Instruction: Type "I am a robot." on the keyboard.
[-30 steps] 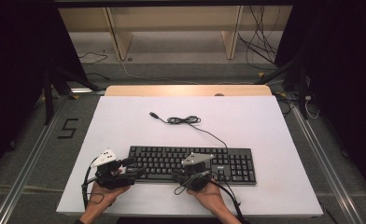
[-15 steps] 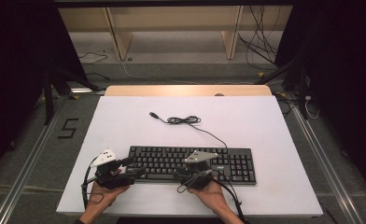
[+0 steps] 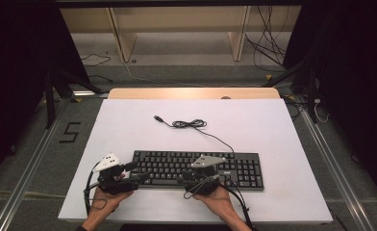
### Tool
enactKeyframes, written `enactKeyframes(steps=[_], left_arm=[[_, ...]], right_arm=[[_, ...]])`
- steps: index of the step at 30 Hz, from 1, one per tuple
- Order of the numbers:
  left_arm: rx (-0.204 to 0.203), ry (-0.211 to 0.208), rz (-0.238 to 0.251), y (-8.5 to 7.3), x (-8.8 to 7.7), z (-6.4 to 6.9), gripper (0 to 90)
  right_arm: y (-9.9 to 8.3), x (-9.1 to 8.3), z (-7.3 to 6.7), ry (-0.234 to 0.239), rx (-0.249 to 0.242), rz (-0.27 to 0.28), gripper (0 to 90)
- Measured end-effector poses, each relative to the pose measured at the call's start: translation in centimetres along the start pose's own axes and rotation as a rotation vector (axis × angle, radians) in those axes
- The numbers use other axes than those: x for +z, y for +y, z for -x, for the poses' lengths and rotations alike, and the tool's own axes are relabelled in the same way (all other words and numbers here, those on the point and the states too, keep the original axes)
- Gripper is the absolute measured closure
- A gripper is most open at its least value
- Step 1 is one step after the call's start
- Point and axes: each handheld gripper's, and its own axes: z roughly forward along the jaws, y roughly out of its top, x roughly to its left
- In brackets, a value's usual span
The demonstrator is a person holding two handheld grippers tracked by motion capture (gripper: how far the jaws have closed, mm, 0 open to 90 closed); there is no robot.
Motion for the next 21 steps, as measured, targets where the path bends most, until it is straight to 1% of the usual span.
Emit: enactKeyframes(steps=[6,9,15,20,21], left_arm=[[-0.002,0.000,0.001,0.1,0.0,-0.1,27.7],[-0.011,0.000,0.005,0.2,0.1,-0.2,27.7],[-0.015,0.002,0.002,0.3,0.4,-0.4,27.8],[-0.014,0.003,-0.003,0.5,0.7,-0.5,28.6],[-0.019,0.004,-0.005,0.6,0.8,-0.5,28.8]], right_arm=[[0.0,-0.2,0.1,0.008,0.005,0.007,60.3],[0.0,-0.5,0.1,0.014,0.010,0.012,56.4],[0.0,-0.8,0.2,0.018,0.010,0.028,51.9],[0.0,-1.0,0.2,0.018,0.008,0.032,49.9],[0.0,-1.1,0.2,0.018,0.009,0.034,49.5]])
